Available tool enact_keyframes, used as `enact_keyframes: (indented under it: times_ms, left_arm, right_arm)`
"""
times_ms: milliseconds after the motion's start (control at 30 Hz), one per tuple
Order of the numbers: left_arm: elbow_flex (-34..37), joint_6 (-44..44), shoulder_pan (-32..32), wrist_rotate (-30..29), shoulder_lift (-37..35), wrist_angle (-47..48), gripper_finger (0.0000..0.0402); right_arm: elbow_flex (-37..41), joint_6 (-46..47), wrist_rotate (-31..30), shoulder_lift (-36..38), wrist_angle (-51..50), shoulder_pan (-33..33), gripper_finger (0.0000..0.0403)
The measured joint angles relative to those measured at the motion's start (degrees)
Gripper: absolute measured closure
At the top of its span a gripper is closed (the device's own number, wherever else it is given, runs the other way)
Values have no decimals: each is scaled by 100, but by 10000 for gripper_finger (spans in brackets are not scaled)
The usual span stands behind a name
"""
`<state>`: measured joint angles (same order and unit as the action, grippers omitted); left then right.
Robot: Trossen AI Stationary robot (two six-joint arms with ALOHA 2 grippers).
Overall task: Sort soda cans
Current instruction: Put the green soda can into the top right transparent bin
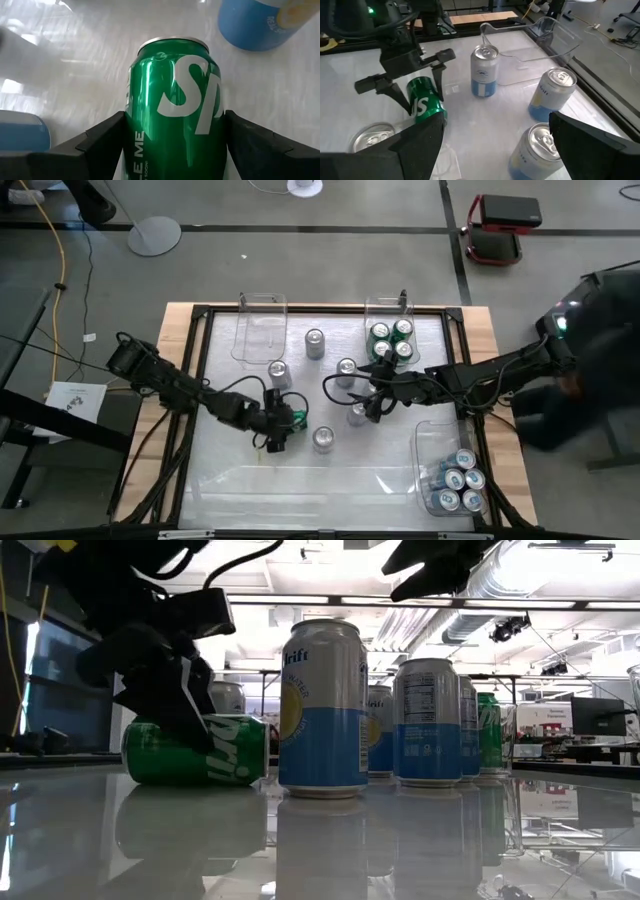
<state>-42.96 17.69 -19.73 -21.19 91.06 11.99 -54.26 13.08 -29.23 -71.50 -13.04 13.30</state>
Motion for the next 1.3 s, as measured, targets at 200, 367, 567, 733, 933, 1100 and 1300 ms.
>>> enact_keyframes:
  times_ms: [200, 367, 567, 733, 933, 1100, 1300]
  left_arm:
    - [-2, -68, -15, -12, 93, 42, 118]
    - [0, -29, -42, -76, 46, 224, 134]
    - [29, 376, -275, -572, -134, 307, 135]
    - [53, 1056, -698, -1482, -625, 626, 165]
    - [705, 2178, -1376, -2817, -1396, 408, 201]
    - [1130, 2372, -1515, -2804, -1795, -64, 223]
    - [755, 1285, -1014, -1538, -2158, -273, 182]
  right_arm:
    - [0, 171, 85, 0, -4, 0, 57]
    - [0, 194, 146, 0, 23, 152, 57]
    - [0, 171, -13, 0, 83, 507, 57]
    - [0, 148, -324, 0, 85, 726, 57]
    - [0, 146, -370, -91, 214, 787, 57]
    - [0, 2, -360, -232, 339, 757, 57]
    - [0, -237, -359, -271, 772, 654, 57]
